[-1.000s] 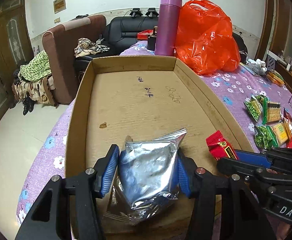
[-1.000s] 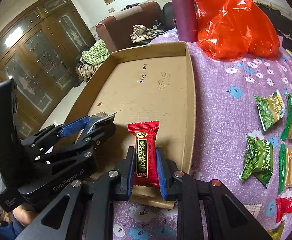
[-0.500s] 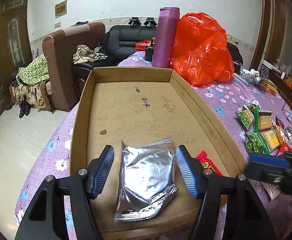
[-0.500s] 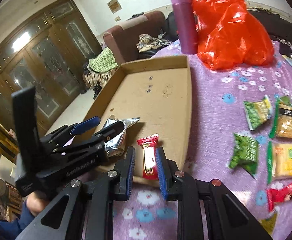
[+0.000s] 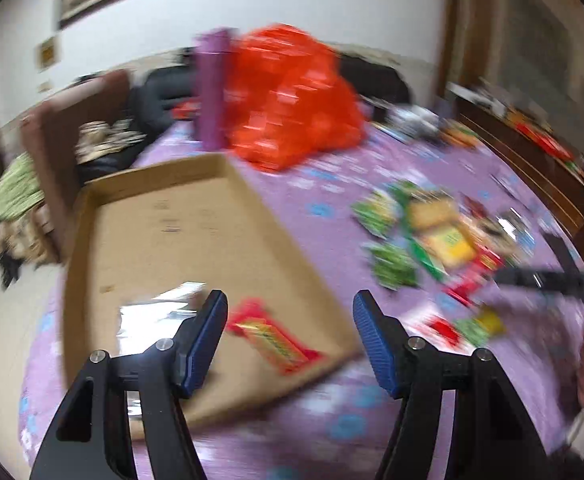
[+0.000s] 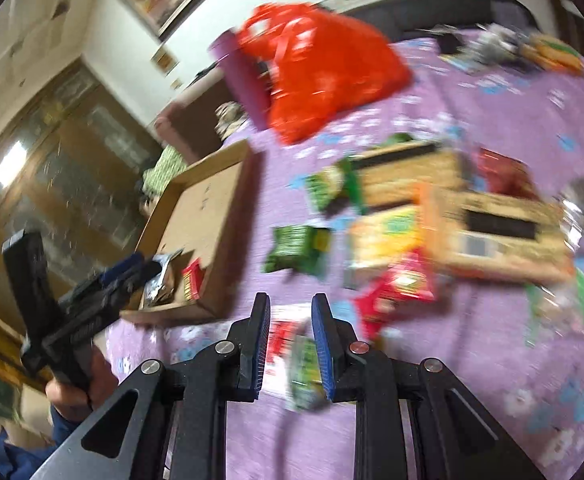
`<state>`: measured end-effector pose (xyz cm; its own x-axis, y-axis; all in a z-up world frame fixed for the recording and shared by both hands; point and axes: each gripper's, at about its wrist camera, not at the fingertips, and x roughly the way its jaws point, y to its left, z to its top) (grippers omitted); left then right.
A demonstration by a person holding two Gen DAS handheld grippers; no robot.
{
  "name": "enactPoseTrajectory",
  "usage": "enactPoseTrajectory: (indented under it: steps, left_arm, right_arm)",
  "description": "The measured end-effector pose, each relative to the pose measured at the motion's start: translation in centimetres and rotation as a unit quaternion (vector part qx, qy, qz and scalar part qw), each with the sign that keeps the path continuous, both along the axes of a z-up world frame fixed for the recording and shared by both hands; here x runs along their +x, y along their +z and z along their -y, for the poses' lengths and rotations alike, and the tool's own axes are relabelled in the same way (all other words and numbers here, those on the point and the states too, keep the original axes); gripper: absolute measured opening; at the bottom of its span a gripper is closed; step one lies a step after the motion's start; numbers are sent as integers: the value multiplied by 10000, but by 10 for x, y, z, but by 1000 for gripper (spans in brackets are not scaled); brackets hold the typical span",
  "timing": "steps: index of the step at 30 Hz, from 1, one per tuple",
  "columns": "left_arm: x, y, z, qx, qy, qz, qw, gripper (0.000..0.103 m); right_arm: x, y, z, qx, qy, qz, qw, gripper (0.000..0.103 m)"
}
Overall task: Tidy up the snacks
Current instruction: 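Open both grippers to drop the foil and red packets into the box, then move the left gripper to the white-red packet while the right moves to the green-yellow packet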
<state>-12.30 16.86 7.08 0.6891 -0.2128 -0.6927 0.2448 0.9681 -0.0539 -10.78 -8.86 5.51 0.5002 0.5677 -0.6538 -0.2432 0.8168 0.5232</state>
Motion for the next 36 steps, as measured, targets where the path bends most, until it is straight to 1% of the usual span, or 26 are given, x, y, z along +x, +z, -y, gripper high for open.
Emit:
enactPoseTrajectory:
  steps: [1, 3, 6, 7, 9, 11, 12, 15, 17, 20, 22, 23, 24, 25, 26, 27, 30, 32, 34, 36]
  left_arm:
    - [-2, -2, 14, -87, -303, -148, 9994, 69]
    - [-6, -4, 36, -211, -719, -356, 9966, 69]
    - [-9, -11, 61, -282, -975, -639, 9928, 69]
    - [-8, -16, 69, -221, -1001, -742, 9920, 69]
    - [-7, -22, 76, -117, -923, -825, 9922, 69]
    - [-6, -27, 78, -128, -895, -965, 9912, 69]
    - [-8, -27, 75, -158, -863, -969, 9914, 69]
    - [-9, -20, 68, -173, -752, -917, 9928, 69]
    - [-13, -12, 62, -171, -708, -829, 9939, 69]
    - [-13, -6, 56, -185, -631, -781, 9948, 69]
    - [-11, -7, 54, -235, -619, -842, 9943, 69]
    - [-10, -7, 54, -251, -614, -857, 9941, 69]
    - [-10, -7, 54, -248, -601, -867, 9941, 69]
    - [-9, -7, 54, -236, -593, -872, 9941, 69]
    - [-10, -7, 54, -236, -592, -878, 9941, 69]
    - [-10, -6, 55, -246, -603, -886, 9939, 69]
    - [-12, -5, 59, -167, -627, -863, 9942, 69]
    - [-14, -4, 61, -159, -651, -861, 9940, 69]
    - [-15, -3, 62, -144, -652, -845, 9942, 69]
    - [-15, -4, 63, -147, -670, -874, 9938, 69]
  right_arm:
    - [-2, 1, 6, 5, -66, 2, 10000, 24]
    - [-5, 1, 11, -27, -81, 16, 10000, 25]
    - [-8, -2, 8, -107, 79, 14, 9999, 28]
    - [-7, -6, 7, -96, 118, -19, 9999, 28]
    - [1, -14, 3, 17, 236, -133, 9996, 28]
    - [11, -22, -5, 28, 425, -217, 9989, 28]
    - [14, -25, -7, -8, 447, -264, 9987, 28]
    - [19, -34, -17, -45, 755, -445, 9961, 28]
    - [13, -34, -19, -185, 944, -422, 9945, 28]
    - [-5, -31, -18, -312, 1368, -404, 9893, 29]
    - [-21, -26, -20, -453, 1676, -279, 9844, 32]
    - [-27, -24, -21, -519, 1804, -202, 9820, 37]
    - [-33, -21, -23, -591, 1943, -108, 9791, 44]
    - [-39, -18, -25, -692, 2100, 1, 9752, 49]
    - [-45, -16, -27, -842, 2248, 137, 9707, 56]
    - [-47, -15, -29, -961, 2350, 241, 9669, 60]
    - [-49, -15, -35, -1420, 2598, 484, 9539, 60]
    - [-48, -19, -37, -1657, 2862, 572, 9420, 60]
    - [-40, -23, -38, -1868, 2957, 565, 9351, 60]
    - [-34, -28, -38, -1888, 3099, 519, 9304, 60]
